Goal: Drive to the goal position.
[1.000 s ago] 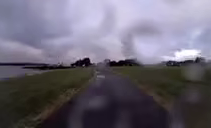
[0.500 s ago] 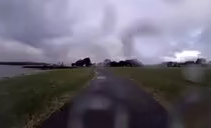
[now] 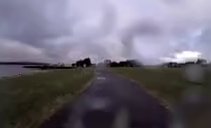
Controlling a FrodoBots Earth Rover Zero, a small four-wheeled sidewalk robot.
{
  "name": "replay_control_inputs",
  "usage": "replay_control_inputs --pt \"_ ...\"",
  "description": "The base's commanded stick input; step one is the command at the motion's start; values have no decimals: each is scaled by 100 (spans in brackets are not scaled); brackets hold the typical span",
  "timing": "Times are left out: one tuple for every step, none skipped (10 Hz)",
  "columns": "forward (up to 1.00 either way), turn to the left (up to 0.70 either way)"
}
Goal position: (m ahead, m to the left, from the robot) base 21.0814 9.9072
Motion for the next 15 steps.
replay_control_inputs --pt "70 -1" --pt "70 -8" --pt "70 -14" --pt "70 -14" --pt "70 -14" --pt "70 -14" --pt "70 -14" --pt "70 -10" --pt "70 -4" --pt "70 0" --pt "70 0" --pt "70 0" --pt "70 0" --pt "70 0" --pt "70 0"
